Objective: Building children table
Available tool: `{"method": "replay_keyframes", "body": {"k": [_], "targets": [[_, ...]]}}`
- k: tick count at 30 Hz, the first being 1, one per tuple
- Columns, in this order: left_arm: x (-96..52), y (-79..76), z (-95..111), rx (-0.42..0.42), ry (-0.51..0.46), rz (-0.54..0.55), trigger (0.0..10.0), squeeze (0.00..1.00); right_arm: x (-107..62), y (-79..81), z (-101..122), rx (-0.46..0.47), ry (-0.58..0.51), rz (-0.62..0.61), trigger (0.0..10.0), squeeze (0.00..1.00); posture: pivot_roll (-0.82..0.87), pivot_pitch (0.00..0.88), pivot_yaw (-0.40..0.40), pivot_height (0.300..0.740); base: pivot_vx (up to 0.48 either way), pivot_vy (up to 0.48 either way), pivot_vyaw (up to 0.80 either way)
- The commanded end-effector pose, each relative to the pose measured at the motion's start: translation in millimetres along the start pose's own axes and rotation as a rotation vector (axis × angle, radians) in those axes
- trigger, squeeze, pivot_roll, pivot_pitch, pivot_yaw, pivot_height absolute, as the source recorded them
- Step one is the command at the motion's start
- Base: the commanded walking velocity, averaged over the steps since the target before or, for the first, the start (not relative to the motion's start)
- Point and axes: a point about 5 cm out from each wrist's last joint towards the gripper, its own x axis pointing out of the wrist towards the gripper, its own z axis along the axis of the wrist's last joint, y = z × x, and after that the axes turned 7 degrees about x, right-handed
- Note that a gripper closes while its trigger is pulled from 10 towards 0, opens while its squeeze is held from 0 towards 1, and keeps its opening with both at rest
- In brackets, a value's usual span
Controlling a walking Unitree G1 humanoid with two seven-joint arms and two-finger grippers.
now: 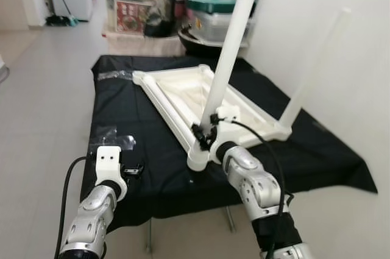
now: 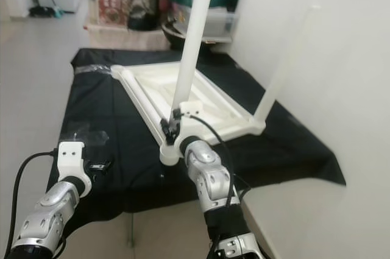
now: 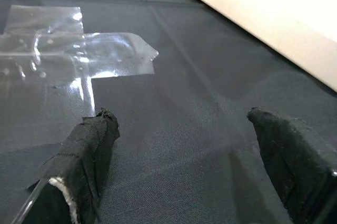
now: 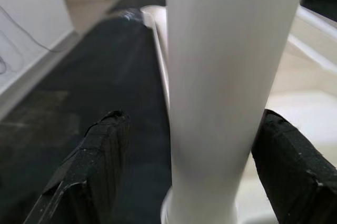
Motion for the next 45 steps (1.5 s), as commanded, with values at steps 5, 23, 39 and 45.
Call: {"method": "replay_keyframes", "body": {"k": [5,23,39,45], "targets": [[1.1,-2.6,-3,0.010,0.018,-0.009,10.0,0.00,-9.1,20.0,53,-0.054,-0.148,0.480,10.0,0.00,0.09,0.000,-0.143,0.740,0.000,0.000,0.00],[1.3,-3.3,-1,0.007,0.012,-0.001,10.0,0.00,22.9,28.1,43,-0.200,-0.080,0.631,9.2,0.00,0.12,0.000,-0.161,0.740,0.000,0.000,0.00],[-0.2,-6.6,-5,0.004,0.025,-0.006,10.0,0.00,19.4,-49.0,-6,-0.026,0.013,-0.492,0.0,0.00,0.10,0.000,-0.142,0.740,0.000,0.000,0.00],[1.2,-2.7,-3,0.012,0.025,-0.010,10.0,0.00,24.4,-7.7,-5,-0.060,0.007,-0.329,10.0,0.00,0.10,0.000,-0.142,0.740,0.000,0.000,0.00]]}}
